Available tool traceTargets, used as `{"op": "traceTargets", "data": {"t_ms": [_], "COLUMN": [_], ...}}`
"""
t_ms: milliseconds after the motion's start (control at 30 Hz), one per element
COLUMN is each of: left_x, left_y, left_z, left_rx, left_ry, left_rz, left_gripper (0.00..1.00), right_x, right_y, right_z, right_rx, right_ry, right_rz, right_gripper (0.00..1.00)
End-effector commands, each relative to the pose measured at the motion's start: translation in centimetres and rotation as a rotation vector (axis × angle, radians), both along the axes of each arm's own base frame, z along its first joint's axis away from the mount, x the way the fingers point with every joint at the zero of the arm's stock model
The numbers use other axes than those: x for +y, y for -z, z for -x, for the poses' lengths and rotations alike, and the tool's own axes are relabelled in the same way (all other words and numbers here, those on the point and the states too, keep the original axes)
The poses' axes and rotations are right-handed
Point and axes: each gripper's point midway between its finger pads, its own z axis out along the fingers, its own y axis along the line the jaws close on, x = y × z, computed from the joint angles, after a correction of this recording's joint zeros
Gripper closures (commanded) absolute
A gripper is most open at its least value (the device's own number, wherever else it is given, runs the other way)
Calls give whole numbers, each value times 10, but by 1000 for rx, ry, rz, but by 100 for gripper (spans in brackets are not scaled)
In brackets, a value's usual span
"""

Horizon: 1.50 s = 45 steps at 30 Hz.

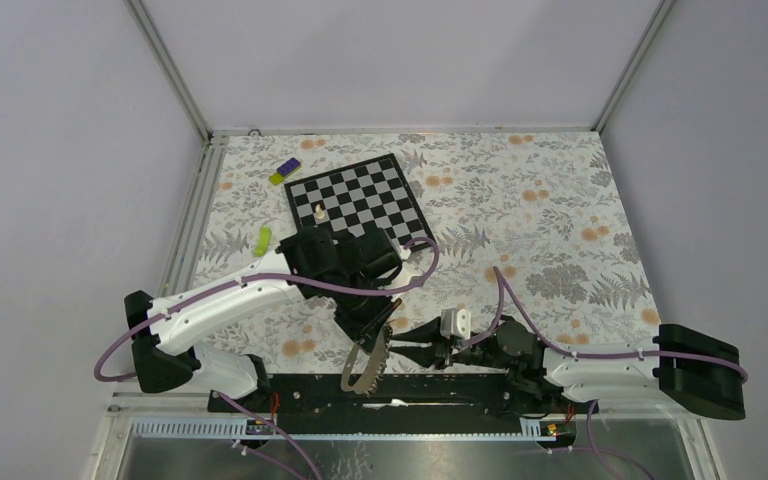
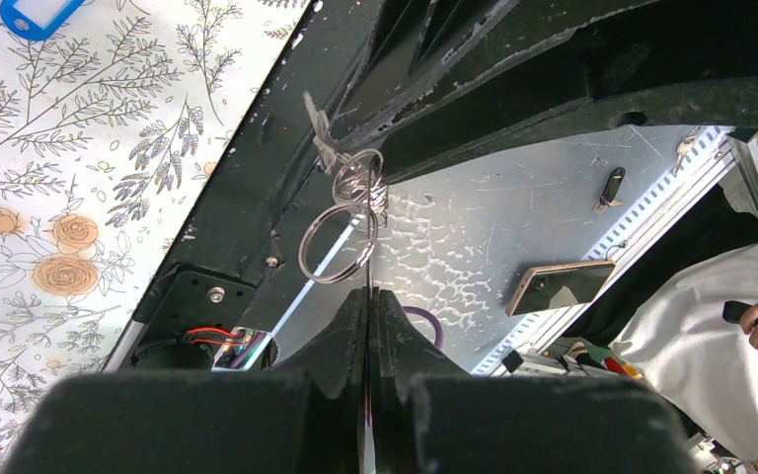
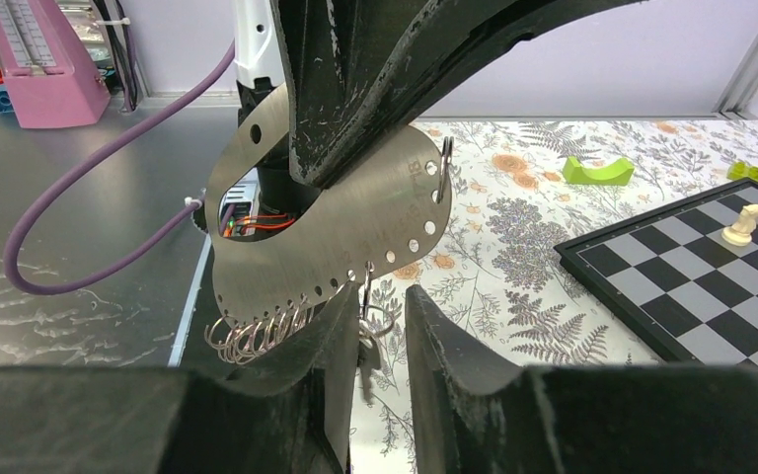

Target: Remove the keys from the keyring

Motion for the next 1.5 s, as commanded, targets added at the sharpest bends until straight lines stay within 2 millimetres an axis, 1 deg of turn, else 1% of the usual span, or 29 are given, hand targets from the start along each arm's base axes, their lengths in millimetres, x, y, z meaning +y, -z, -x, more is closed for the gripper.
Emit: {"op": "traceTargets", "data": {"t_ms": [0, 233, 333, 500, 667, 767, 867, 933, 967, 1033, 1067, 1100, 1200, 1333, 1467], "left_x": [-10, -11, -12, -12, -12, -12, -11, -12, -11, -11, -11, -11, -14, -22, -32], "left_y": [-20, -21, -21, -19, -19, -18, -18, -18, -18, -18, -19, -19, -20, -24, -27], "left_z": [3, 3, 3, 4, 4, 4, 5, 4, 4, 3, 3, 2, 1, 1, -2], "left_rx": [2, 5, 5, 10, 11, 12, 12, 8, 6, -1, -5, -11, -25, -35, -61], "left_ry": [3, 3, 2, 1, 1, 1, -2, -5, -6, -12, -13, -18, -24, -24, -16], "left_rz": [75, 81, 81, 84, 83, 88, 90, 95, 97, 100, 102, 109, 137, 211, 291], "left_gripper": [100, 100, 100, 100, 100, 100, 100, 100, 100, 100, 100, 100, 100, 100, 100], "right_x": [6, 8, 8, 7, 6, 5, 4, 3, 2, -1, -2, -3, -7, -20, -31], "right_y": [-35, -33, -35, -39, -42, -43, -44, -46, -46, -47, -50, -46, -47, -57, -72], "right_z": [-1, -1, -1, -2, -3, -3, -5, -8, -9, -12, -13, -15, -23, -32, -35], "right_rx": [-28, -24, -26, -27, -27, -29, -32, -34, -35, -47, -65, -74, -148, -282, -414], "right_ry": [4, 1, 2, 6, 13, 19, 28, 45, 53, 71, 80, 92, 135, 180, 194], "right_rz": [-102, -96, -103, -117, -128, -132, -134, -135, -134, -127, -125, -92, -14, 87, 152], "right_gripper": [69, 69, 70, 71, 74, 78, 89, 98, 100, 100, 100, 100, 100, 100, 100]}}
